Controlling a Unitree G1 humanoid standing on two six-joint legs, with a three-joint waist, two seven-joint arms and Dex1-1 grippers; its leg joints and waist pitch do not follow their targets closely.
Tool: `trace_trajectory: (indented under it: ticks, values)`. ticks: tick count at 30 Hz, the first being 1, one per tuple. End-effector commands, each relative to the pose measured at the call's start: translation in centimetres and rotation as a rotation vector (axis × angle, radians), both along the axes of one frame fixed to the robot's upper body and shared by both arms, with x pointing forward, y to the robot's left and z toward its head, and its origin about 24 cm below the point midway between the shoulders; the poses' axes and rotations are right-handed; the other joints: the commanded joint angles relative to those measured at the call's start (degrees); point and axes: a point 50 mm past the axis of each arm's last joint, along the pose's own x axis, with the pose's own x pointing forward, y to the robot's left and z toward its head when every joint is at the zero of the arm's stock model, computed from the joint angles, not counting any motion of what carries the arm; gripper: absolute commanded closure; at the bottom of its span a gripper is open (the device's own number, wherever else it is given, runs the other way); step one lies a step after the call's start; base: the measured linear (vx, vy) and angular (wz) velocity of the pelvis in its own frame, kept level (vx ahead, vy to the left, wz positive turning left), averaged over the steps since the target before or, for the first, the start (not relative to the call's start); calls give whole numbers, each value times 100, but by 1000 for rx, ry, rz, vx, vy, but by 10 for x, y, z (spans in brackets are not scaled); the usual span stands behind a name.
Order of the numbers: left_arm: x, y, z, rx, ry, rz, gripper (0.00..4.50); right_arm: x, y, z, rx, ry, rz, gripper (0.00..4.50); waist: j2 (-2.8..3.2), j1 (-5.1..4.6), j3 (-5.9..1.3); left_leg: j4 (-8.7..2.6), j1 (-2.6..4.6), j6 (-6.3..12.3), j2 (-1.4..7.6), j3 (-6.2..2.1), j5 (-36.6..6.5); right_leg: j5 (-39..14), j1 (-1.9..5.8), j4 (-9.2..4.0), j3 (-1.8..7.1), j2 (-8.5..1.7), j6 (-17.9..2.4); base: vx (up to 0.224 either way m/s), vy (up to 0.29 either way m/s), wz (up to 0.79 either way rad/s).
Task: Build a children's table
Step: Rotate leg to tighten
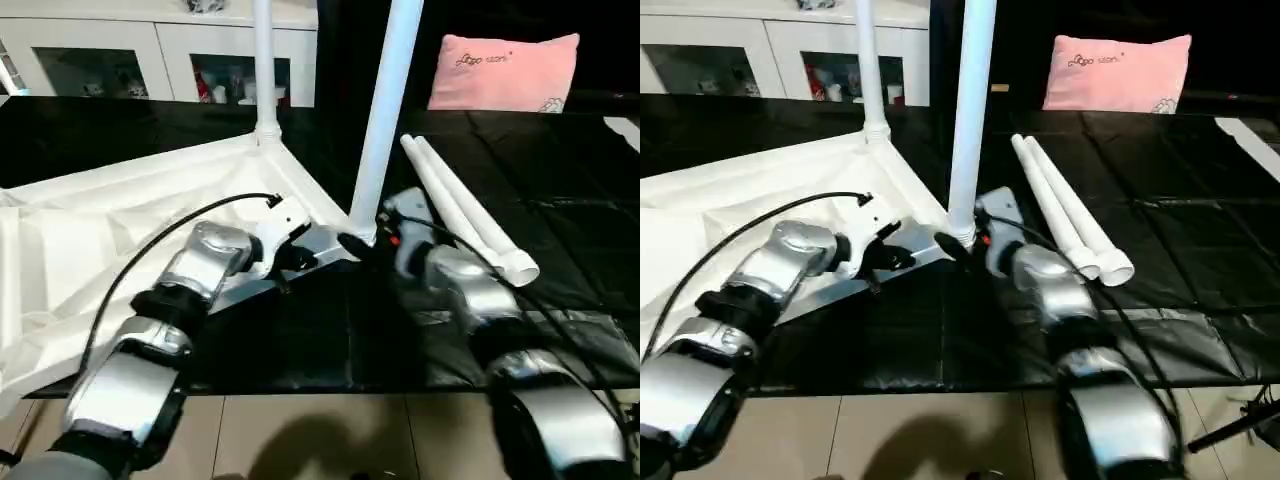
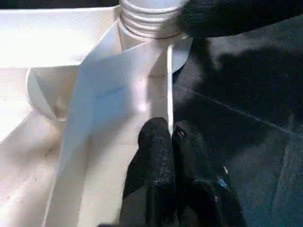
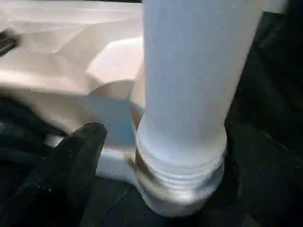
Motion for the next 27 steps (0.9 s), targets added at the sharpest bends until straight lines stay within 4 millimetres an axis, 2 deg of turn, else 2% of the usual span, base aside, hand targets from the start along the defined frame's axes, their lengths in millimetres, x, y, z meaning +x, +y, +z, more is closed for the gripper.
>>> trace_trajectory:
  ticks: [1, 3, 7, 8, 9, 15, 16, 18, 22, 26, 27]
  values:
    - [-2, 1, 3, 17, -38, -79, 450, -5, 4, 9, 10, -51, 135, 8, 18, 17, -412, -309, -108, 474, -101, 123, -662, -992, 499, -316, 281, -367, -1090, 0, 0, 0]
    - [-4, 4, 3, 21, -37, -119, 450, -7, -1, 10, 6, -59, 165, 8, 22, 23, -412, -304, -100, 523, -97, 131, -694, -1094, 489, -338, 277, -366, -1066, 0, 0, 0]
    - [-18, 15, 0, 51, 6, -312, 450, -16, -24, 18, -24, -86, 301, 8, 21, 59, -396, -313, -81, 503, -64, 137, -781, -1262, 467, -353, 269, -366, -1066, 0, 0, 0]
    - [-19, 16, -1, 59, 10, -332, 450, -17, -26, 19, -30, -89, 319, 8, 33, 88, -395, -308, -61, 513, -49, 146, -820, -1280, 444, -351, 281, -367, -1066, 0, 0, 0]
    - [-22, 20, -1, 68, 28, -374, 450, -23, -31, 22, -57, -85, 402, 8, 5, 132, -394, -305, -60, 511, -52, 153, -844, -1332, 447, -343, 278, -365, -1055, 0, 0, 0]
    - [-30, 26, 2, 76, 66, -475, 450, -33, -32, 21, -116, -56, 584, 8, -8, 170, -386, -311, -78, 443, -52, 147, -853, -1604, 441, -354, 277, -381, -931, 0, 0, 0]
    - [-32, 28, 1, 94, 75, -512, 450, -36, -31, 19, -133, -41, 643, 8, -31, 166, -386, -309, -87, 446, -55, 148, -837, -1607, 443, -352, 275, -379, -926, 0, 0, 0]
    - [-35, 30, 1, 108, 82, -546, 450, -38, -30, 17, -151, -29, 677, 8, -15, 177, -385, -312, -72, 441, -48, 148, -843, -1665, 423, -359, 273, -378, -905, 0, 0, 0]
    - [-39, 29, 2, 117, 98, -601, 450, -38, -26, 14, -164, -10, 695, 8, -26, 188, -387, -319, -73, 384, -39, 141, -818, -1717, 423, -349, 277, -392, -876, 0, 0, 0]
    - [-42, 27, 2, 126, 109, -640, 450, -37, -22, 12, -165, -3, 713, 34, -14, 196, -388, -319, -64, 360, -38, 148, -805, -1639, 413, -344, 278, -383, -924, 0, 0, 0]
    - [-43, 26, 2, 128, 106, -649, 450, -37, -21, 12, -152, 0, 722, 45, -37, 215, -388, -319, -66, 367, -34, 148, -793, -1600, 418, -329, 282, -382, -924, 0, 0, 0]
